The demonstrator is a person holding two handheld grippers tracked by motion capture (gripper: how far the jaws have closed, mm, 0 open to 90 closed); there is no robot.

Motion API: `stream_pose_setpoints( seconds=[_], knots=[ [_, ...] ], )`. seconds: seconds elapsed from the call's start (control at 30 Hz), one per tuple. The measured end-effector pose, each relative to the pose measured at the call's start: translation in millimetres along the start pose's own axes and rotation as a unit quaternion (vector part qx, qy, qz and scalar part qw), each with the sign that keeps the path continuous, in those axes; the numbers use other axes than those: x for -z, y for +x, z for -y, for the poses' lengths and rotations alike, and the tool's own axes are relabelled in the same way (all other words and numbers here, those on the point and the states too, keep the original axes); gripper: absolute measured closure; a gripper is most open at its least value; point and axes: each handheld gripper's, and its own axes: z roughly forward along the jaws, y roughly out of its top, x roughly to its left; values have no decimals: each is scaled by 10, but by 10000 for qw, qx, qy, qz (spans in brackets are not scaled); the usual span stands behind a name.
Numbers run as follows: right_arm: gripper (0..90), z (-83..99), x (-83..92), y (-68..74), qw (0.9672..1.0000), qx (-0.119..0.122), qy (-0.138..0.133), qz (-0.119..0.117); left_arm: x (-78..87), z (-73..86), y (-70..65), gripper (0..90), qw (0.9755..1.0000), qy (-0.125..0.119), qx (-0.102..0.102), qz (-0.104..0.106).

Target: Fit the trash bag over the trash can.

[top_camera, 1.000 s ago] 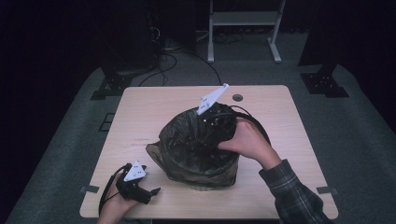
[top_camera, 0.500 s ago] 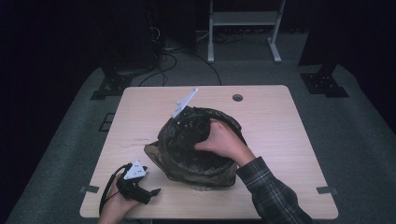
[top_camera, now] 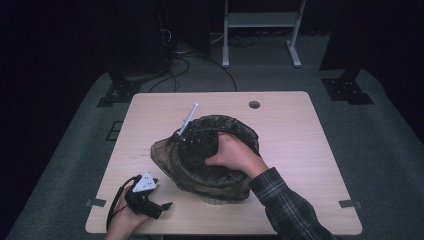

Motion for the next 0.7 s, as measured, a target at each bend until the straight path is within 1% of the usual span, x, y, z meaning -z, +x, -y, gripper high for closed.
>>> stream_pose_setpoints(
  seconds=[0.1, 0.17, 0.3, 0.4, 0.47, 0.5, 0.57, 0.7],
  knots=[
    [84, 2, -19, -6, 10000, -25, 71, -10, -1, 0, 1, 0, 10000, 1, 0, 7],
    [85, 1, -1, 3, 10000, 4, 23, 23, -1, -1, 3, 0, 10000, 5, 4, 17],
    [85, -1, 130, 26, 9993, 56, -370, -2, -5, -2, 10, 0, 10000, 15, 35, 44],
    [85, 21, 196, 24, 9987, 84, -498, -18, -5, -2, 10, 0, 10000, 15, 39, 45],
    [84, 42, 258, 28, 9983, 38, -586, 12, -5, -2, 11, 0, 10000, 12, 44, 45],
    [85, 54, 294, 21, 9976, 63, -682, 28, -5, -2, 11, 0, 10000, 14, 42, 45],
    [85, 82, 372, 17, 9964, 38, -847, 22, -5, -2, 12, 0, 10000, 16, 44, 45],
    [85, 145, 513, 20, 9942, 6, -1074, 1, -5, -2, 12, 0, 10000, 16, 42, 44]
  ],
)
